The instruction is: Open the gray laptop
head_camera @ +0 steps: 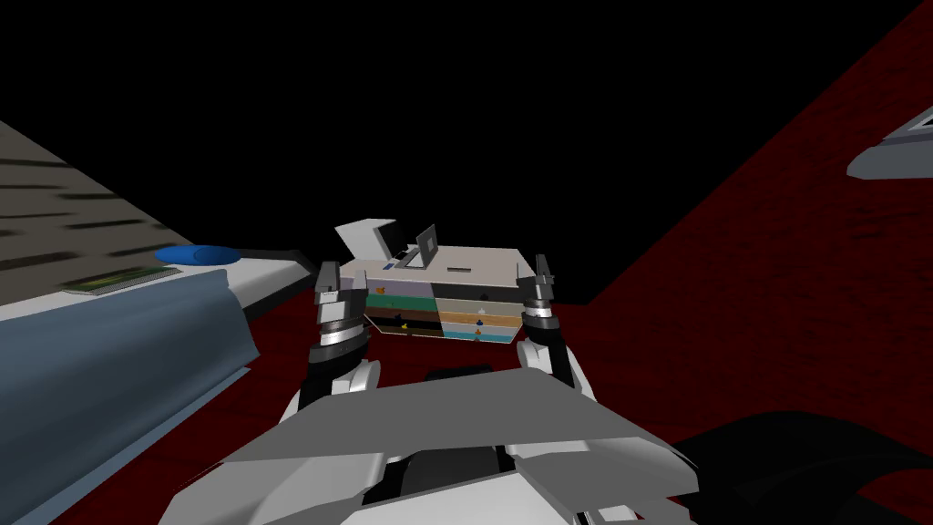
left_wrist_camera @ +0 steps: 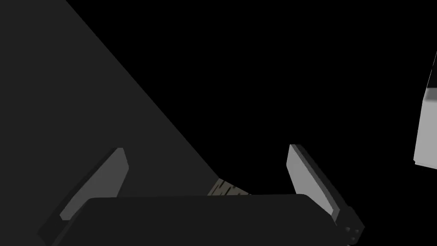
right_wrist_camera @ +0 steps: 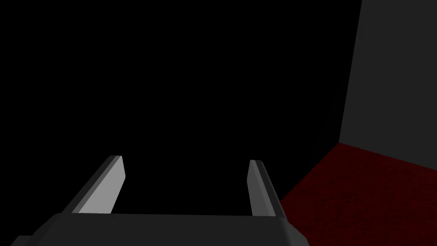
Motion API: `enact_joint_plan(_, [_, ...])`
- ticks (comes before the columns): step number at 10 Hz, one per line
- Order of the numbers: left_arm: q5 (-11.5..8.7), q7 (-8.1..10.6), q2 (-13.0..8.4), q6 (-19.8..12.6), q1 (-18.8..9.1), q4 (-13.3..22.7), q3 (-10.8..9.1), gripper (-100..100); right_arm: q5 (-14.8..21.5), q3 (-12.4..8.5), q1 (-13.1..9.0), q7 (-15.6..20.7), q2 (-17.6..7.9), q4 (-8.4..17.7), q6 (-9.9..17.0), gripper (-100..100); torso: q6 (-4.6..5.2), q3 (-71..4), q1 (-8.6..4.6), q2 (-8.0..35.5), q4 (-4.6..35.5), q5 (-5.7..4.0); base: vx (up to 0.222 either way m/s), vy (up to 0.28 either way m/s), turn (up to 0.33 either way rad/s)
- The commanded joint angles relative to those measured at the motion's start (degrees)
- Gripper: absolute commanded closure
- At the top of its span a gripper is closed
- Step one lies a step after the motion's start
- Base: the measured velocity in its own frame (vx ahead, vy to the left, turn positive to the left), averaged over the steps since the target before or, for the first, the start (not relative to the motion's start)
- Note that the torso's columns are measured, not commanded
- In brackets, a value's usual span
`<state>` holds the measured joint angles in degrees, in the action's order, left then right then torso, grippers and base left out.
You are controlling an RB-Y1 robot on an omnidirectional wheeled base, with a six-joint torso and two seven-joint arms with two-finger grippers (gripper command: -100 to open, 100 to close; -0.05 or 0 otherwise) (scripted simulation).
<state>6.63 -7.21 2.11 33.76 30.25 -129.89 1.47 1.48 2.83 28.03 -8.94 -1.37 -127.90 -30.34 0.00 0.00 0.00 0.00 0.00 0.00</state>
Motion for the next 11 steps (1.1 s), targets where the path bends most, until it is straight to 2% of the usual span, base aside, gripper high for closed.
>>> enact_joint_plan(1, [0.00, 0.00, 0.00, 0.00, 0.00, 0.00, 0.00, 0, 0.00, 0.00, 0.00, 0.00, 0.00, 0.00, 0.00, 0, 0.00, -4.67, 0.00, 2.32, 2.35, 0.00, 0.000, 0.000, 0.000])
enact_joint_plan(9, [0.00, 0.00, 0.00, 0.01, 0.00, -0.02, 0.00, 0, 0.00, 0.00, 0.00, 0.00, 0.00, -0.02, -0.01, 0, 0.00, -70.73, 0.00, 35.39, 35.37, 0.00, 0.000, 0.000, 0.000])
enact_joint_plan(10, [-0.09, 0.11, -2.83, -0.84, -0.19, -0.02, -0.26, -100, 0.00, 0.00, 0.00, 0.00, 0.00, -0.02, -0.01, 0, 0.00, -79.19, 0.00, 39.62, 39.60, 0.00, 0.010, -0.003, -0.027])
enact_joint_plan(11, [-0.18, 0.21, -4.44, -1.69, -0.37, -0.03, -0.52, -100, 0.00, 0.00, 0.00, 0.00, 0.00, 0.00, 0.00, 0, 0.00, -83.14, 0.01, 41.54, 41.49, 0.01, 0.011, -0.005, -0.044])
